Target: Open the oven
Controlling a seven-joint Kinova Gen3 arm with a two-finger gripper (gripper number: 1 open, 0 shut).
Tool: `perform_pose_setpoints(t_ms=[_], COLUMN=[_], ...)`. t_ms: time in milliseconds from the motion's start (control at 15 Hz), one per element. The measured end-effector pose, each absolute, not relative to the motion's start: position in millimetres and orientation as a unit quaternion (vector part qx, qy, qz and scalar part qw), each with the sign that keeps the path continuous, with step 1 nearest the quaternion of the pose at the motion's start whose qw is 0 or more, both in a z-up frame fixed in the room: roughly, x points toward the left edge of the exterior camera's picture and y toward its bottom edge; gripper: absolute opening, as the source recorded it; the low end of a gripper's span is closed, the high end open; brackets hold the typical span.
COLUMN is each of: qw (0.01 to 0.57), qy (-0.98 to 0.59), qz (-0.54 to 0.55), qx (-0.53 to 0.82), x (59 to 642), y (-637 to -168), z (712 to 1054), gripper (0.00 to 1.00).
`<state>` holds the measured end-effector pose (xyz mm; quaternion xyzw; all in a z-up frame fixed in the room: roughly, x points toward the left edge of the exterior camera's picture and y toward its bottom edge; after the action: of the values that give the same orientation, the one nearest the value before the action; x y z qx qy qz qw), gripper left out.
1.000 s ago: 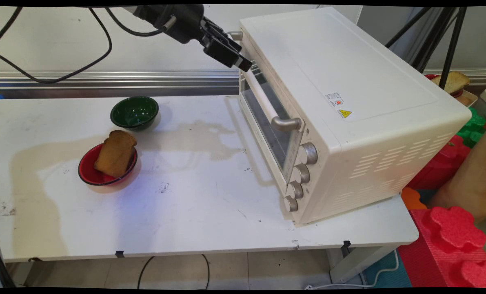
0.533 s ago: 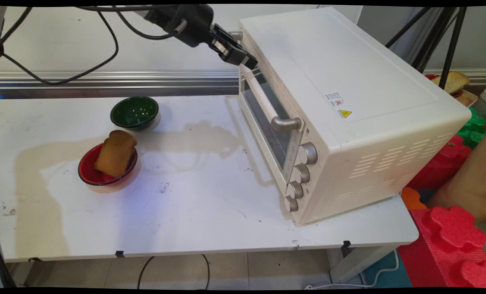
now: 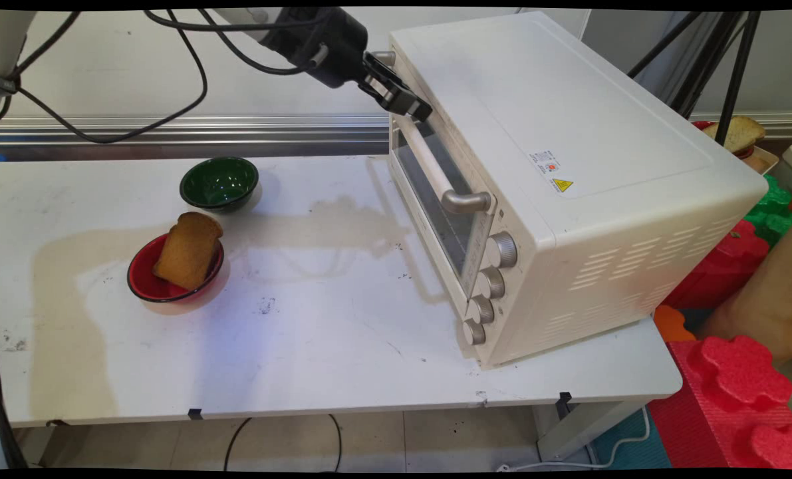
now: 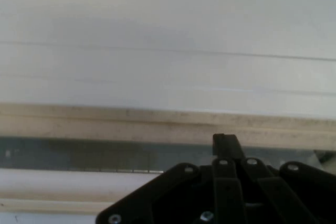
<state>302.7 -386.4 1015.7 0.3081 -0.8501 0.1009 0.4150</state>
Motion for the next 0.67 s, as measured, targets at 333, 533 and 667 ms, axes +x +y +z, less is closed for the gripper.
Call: perform_pose_setpoints(t_ms=[333, 533, 667], qw=[0.410, 0.407, 0.405], qy=[-0.847, -0.846, -0.844], qz=[0.097, 0.094, 0.093], qx=[0.324, 0.333, 0.340], x=[295.2, 291.4, 290.6], y=[-390.9, -391.8, -390.5], z=[1005.9, 998.6, 994.9], gripper=[0.00, 0.00, 0.00])
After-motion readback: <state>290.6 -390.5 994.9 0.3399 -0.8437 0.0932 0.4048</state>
